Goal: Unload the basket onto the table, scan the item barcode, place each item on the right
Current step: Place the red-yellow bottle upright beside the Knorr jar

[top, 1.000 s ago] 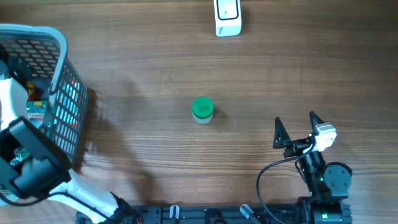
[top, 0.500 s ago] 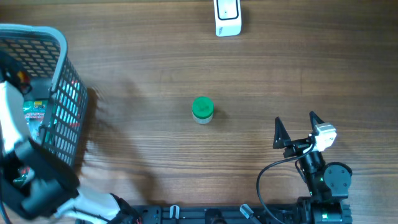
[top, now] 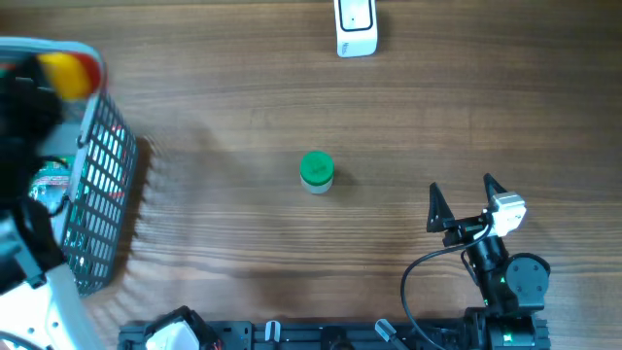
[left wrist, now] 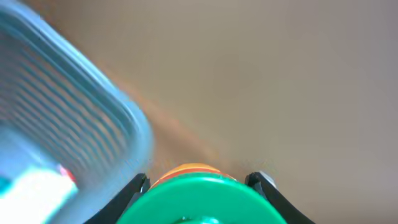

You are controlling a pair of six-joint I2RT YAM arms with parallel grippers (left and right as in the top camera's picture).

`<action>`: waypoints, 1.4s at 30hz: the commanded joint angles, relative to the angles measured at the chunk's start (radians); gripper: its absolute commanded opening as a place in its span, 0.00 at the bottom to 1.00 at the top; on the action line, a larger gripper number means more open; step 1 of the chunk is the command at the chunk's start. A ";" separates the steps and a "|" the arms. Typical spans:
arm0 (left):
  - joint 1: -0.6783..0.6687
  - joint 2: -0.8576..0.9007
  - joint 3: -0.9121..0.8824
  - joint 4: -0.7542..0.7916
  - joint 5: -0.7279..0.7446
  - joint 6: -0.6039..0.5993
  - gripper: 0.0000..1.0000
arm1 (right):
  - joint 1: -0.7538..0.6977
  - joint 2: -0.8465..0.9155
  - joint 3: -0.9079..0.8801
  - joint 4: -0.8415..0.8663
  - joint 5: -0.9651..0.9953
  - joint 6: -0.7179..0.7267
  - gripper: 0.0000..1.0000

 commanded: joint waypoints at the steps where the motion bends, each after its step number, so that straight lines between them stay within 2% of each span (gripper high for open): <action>1: -0.146 0.021 0.003 -0.109 0.101 0.047 0.33 | 0.003 -0.003 -0.001 0.004 0.006 -0.013 1.00; 6: -0.381 0.117 0.002 -0.177 0.003 0.122 0.33 | 0.003 -0.003 -0.001 0.004 0.006 -0.013 1.00; 13: -0.703 0.340 0.002 -0.175 -0.309 0.119 0.34 | 0.003 -0.003 -0.001 0.004 0.006 -0.013 1.00; 17: -0.818 0.462 0.002 -0.157 -0.388 0.086 0.37 | 0.003 -0.003 -0.001 0.004 0.006 -0.013 1.00; 23: -0.912 0.602 0.002 -0.093 -0.504 -0.089 0.35 | 0.003 -0.003 -0.001 0.004 0.006 -0.013 1.00; 27: -0.958 0.662 0.002 -0.077 -0.699 -0.286 0.34 | 0.003 -0.003 -0.001 0.004 0.006 -0.013 1.00; 29: -0.972 0.680 0.002 -0.078 -0.745 -0.361 0.33 | 0.003 -0.003 -0.001 0.004 0.006 -0.013 1.00; 33: -1.014 0.709 0.001 -0.079 -0.817 -0.444 0.31 | 0.003 -0.003 -0.001 0.004 0.006 -0.013 0.99; 36: -1.047 0.718 -0.040 -0.078 -0.911 -0.549 0.33 | 0.003 -0.003 -0.001 0.004 0.006 -0.013 1.00; 41: -1.064 0.718 -0.132 -0.075 -0.921 -0.659 0.34 | 0.003 -0.003 -0.001 0.004 0.006 -0.013 1.00; 42: -1.070 0.718 -0.142 -0.075 -0.922 -0.658 0.41 | 0.003 -0.003 -0.001 0.004 0.006 -0.013 1.00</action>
